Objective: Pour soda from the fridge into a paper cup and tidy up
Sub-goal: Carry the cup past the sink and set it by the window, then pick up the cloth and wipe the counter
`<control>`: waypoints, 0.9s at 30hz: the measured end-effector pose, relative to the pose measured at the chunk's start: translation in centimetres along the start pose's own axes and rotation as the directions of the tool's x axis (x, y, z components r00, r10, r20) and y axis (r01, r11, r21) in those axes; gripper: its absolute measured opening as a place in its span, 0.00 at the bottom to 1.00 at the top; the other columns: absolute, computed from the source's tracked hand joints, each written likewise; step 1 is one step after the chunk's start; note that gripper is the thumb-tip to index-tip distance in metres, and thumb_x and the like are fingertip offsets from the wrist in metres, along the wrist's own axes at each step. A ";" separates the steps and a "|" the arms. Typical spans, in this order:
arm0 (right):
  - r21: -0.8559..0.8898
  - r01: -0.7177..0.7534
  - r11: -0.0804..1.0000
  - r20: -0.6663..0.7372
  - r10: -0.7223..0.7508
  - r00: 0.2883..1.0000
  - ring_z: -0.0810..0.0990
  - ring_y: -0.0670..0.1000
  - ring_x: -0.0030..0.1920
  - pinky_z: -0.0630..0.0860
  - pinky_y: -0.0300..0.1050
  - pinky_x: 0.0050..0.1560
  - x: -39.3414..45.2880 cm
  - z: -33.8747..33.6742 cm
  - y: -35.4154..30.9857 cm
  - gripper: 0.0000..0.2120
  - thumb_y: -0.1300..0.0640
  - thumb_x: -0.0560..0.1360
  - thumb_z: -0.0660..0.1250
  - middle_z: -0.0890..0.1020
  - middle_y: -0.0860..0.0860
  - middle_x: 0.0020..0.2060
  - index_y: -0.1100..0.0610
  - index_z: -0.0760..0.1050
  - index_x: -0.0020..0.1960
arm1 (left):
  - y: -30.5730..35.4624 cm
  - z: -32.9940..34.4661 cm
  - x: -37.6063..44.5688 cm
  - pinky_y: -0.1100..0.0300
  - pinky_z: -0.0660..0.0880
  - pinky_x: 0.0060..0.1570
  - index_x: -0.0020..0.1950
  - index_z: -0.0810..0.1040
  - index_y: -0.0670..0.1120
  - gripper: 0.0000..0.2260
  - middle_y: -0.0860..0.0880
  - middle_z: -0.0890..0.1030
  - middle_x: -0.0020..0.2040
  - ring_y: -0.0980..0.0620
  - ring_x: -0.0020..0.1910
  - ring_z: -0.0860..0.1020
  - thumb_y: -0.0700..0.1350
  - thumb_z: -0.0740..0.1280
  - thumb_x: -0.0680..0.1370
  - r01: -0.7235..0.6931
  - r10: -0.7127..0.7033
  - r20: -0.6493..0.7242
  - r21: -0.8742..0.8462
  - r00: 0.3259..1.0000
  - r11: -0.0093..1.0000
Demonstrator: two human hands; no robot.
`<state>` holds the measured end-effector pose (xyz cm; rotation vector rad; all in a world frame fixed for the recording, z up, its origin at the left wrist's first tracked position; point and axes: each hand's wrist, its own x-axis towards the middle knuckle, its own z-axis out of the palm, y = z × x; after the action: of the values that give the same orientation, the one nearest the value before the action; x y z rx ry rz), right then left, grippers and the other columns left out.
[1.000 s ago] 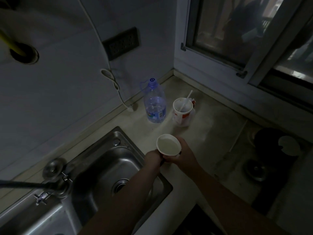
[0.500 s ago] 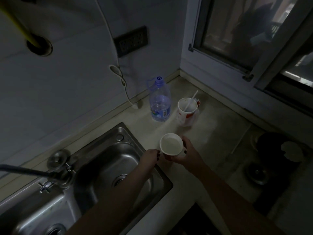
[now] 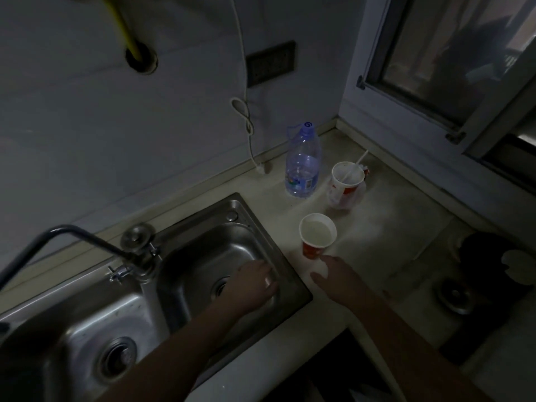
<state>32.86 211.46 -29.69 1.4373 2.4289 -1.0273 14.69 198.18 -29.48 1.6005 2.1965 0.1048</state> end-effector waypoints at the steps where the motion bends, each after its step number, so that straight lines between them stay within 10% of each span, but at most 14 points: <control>1: -0.044 0.024 0.999 -0.019 -0.025 1.000 0.71 0.56 0.65 0.70 0.49 0.62 -0.3 0.3 -0.4 0.28 0.43 0.77 0.62 0.70 0.55 0.68 0.55 0.63 0.72 | -0.1 -0.1 -0.7 0.54 0.63 0.69 0.72 0.68 0.49 0.24 0.48 0.71 0.71 0.50 0.69 0.69 0.59 0.58 0.80 0.002 -0.002 0.006 0.034 1.000 0.999; 11: -0.385 0.194 0.902 -0.043 -0.228 0.973 0.74 0.56 0.57 0.69 0.47 0.49 -4.4 3.9 -6.3 0.21 0.41 0.77 0.58 0.75 0.54 0.58 0.54 0.69 0.62 | -1.2 -2.3 -8.1 0.45 0.55 0.73 0.76 0.61 0.47 0.30 0.44 0.64 0.76 0.46 0.74 0.62 0.63 0.53 0.79 0.020 -0.025 0.031 0.149 0.999 0.989; 21: -0.504 0.393 0.769 0.036 -0.436 0.899 0.61 0.54 0.71 0.59 0.50 0.68 -14.2 13.4 -15.3 0.29 0.42 0.78 0.57 0.62 0.51 0.73 0.51 0.58 0.75 | -7.8 0.4 -22.6 0.40 0.74 0.55 0.65 0.77 0.44 0.34 0.44 0.80 0.61 0.39 0.60 0.78 0.64 0.51 0.71 0.166 -0.145 -0.174 0.107 0.974 0.980; 27: -0.532 0.504 0.681 0.153 -0.508 0.848 0.55 0.55 0.75 0.56 0.52 0.72 -20.1 19.5 -21.8 0.30 0.41 0.78 0.55 0.55 0.51 0.76 0.50 0.54 0.77 | -12.2 1.4 -34.0 0.43 0.54 0.73 0.78 0.53 0.48 0.36 0.45 0.58 0.78 0.43 0.76 0.56 0.64 0.42 0.74 0.355 -0.327 -0.217 0.103 0.920 0.929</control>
<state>21.56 178.09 -25.12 0.5790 2.8613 -0.2860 12.82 162.38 -24.61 1.2931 2.6576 0.0045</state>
